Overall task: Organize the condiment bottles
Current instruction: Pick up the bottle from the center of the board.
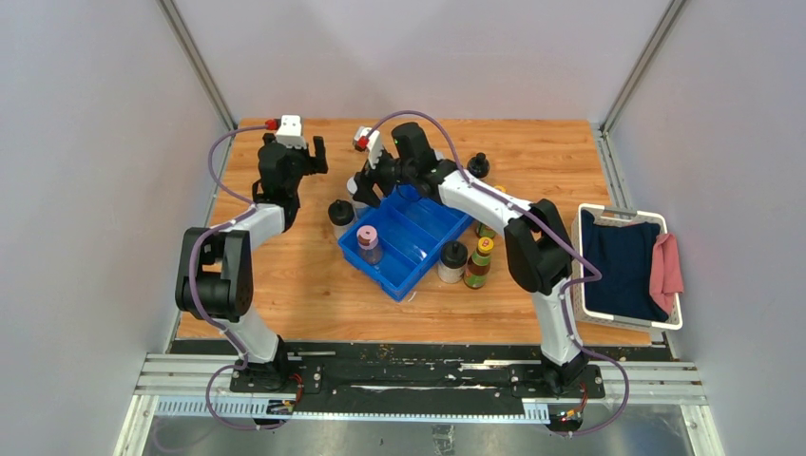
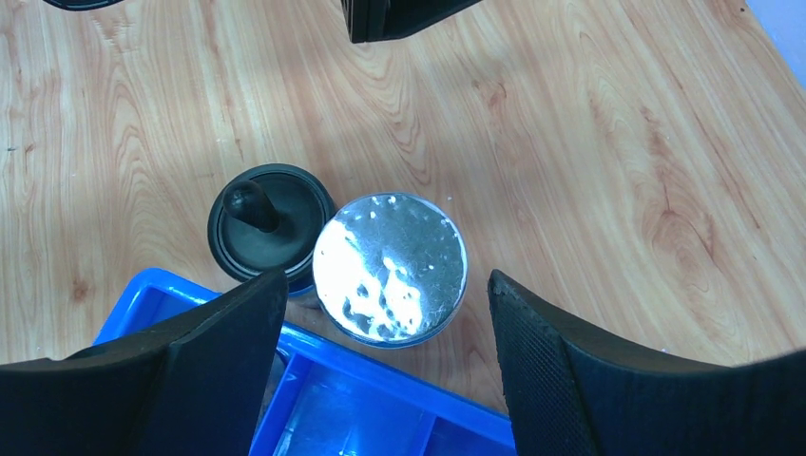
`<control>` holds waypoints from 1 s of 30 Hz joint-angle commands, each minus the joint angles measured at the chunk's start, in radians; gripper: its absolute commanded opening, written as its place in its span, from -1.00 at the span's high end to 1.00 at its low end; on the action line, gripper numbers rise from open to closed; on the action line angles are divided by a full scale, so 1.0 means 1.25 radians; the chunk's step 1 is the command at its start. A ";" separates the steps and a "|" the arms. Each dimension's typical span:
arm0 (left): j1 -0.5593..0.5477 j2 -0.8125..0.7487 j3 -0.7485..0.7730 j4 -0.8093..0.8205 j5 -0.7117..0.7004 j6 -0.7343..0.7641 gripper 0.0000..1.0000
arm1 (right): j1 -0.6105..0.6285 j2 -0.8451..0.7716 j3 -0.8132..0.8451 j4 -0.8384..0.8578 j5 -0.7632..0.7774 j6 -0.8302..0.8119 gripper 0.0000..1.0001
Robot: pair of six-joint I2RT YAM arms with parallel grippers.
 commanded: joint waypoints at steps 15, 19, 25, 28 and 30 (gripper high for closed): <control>0.006 -0.031 -0.008 0.027 0.003 0.026 -0.79 | 0.006 0.066 0.070 -0.009 -0.035 -0.002 -0.61; 0.007 -0.030 -0.012 0.027 0.003 0.029 -0.79 | 0.006 0.077 0.081 -0.009 -0.040 0.000 -0.60; 0.007 -0.029 -0.013 0.027 0.003 0.030 -0.79 | 0.006 0.090 0.094 -0.013 -0.046 0.004 -0.57; 0.007 -0.031 -0.013 0.027 0.002 0.032 -0.79 | 0.005 0.097 0.098 -0.013 -0.051 0.006 -0.55; 0.007 -0.031 -0.013 0.027 0.002 0.033 -0.79 | 0.005 0.099 0.100 -0.014 -0.052 0.008 -0.51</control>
